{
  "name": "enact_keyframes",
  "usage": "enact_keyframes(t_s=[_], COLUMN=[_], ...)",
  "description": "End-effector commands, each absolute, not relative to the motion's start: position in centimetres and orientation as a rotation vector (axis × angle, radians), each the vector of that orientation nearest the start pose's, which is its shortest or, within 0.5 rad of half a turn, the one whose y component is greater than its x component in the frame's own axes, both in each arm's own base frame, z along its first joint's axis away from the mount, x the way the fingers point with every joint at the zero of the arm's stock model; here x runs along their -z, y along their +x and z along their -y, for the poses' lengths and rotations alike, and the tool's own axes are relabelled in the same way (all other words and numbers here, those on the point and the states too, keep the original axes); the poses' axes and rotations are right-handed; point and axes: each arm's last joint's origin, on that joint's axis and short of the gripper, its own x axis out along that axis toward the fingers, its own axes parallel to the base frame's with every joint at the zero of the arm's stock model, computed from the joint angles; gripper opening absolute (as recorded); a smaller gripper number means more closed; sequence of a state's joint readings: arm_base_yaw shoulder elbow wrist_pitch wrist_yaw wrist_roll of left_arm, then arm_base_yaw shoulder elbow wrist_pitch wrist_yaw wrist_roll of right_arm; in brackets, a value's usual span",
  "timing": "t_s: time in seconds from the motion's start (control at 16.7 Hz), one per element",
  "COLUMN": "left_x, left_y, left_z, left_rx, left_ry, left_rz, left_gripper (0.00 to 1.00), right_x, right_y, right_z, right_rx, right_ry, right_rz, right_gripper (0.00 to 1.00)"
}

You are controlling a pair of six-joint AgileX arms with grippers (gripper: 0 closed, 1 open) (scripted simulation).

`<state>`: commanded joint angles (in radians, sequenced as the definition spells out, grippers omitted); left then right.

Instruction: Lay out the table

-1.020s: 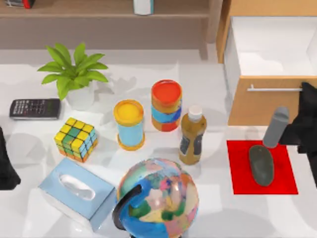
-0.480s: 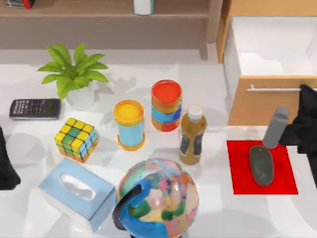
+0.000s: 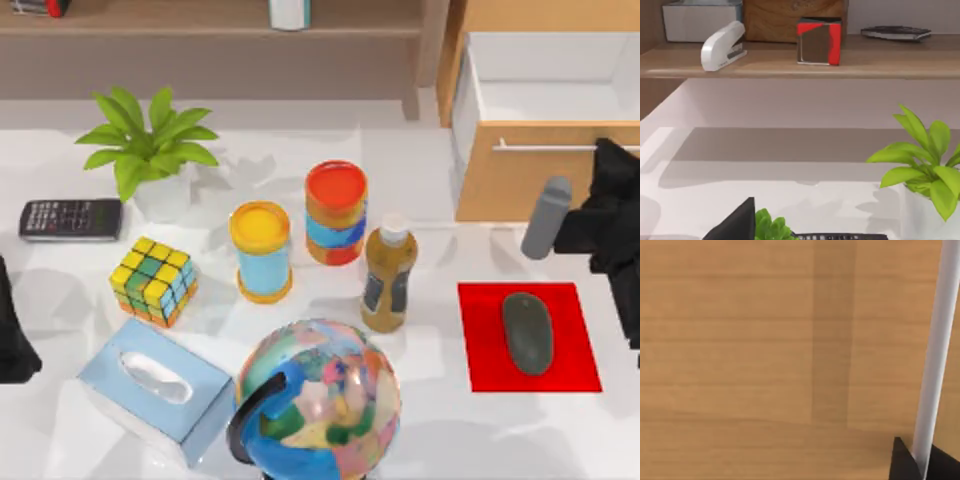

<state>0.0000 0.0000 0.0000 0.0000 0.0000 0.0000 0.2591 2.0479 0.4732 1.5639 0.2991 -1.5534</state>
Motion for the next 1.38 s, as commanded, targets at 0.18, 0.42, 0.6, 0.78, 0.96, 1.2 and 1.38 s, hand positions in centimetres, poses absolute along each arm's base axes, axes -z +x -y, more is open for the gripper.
enact_keyframes(t_s=[0.18, 0.42, 0.6, 0.78, 0.96, 1.2, 1.38], left_x=[-16.0, -16.0, -16.0, -16.0, -16.0, -16.0, -16.0], left_y=[10.6, 10.6, 10.6, 10.6, 10.6, 10.6, 10.6], left_z=[0.1, 0.1, 0.1, 0.1, 0.1, 0.1, 0.1], left_rx=[0.000, 0.000, 0.000, 0.000, 0.000, 0.000, 0.000], left_ry=[0.000, 0.000, 0.000, 0.000, 0.000, 0.000, 0.000], left_rz=[0.000, 0.000, 0.000, 0.000, 0.000, 0.000, 0.000], left_gripper=[1.00, 1.00, 1.00, 1.00, 1.00, 1.00, 1.00], right_x=[-8.8, -8.8, -9.0, -9.0, -8.7, -8.8, -8.8], right_y=[31.2, 31.5, 31.8, 33.3, 35.3, 37.5, 37.7], right_z=[-7.1, -7.1, -7.0, -6.9, -7.0, -7.0, -7.0], right_rx=[0.002, 0.002, 0.011, 0.019, 0.009, 0.001, 0.001], right_ry=[-1.570, -1.570, -1.565, -1.566, -1.569, -1.568, -1.568], right_rz=[-0.014, -0.012, -0.011, -0.015, -0.021, -0.015, -0.014], right_gripper=[0.00, 0.00, 0.00, 0.00, 0.00, 0.00, 0.00])
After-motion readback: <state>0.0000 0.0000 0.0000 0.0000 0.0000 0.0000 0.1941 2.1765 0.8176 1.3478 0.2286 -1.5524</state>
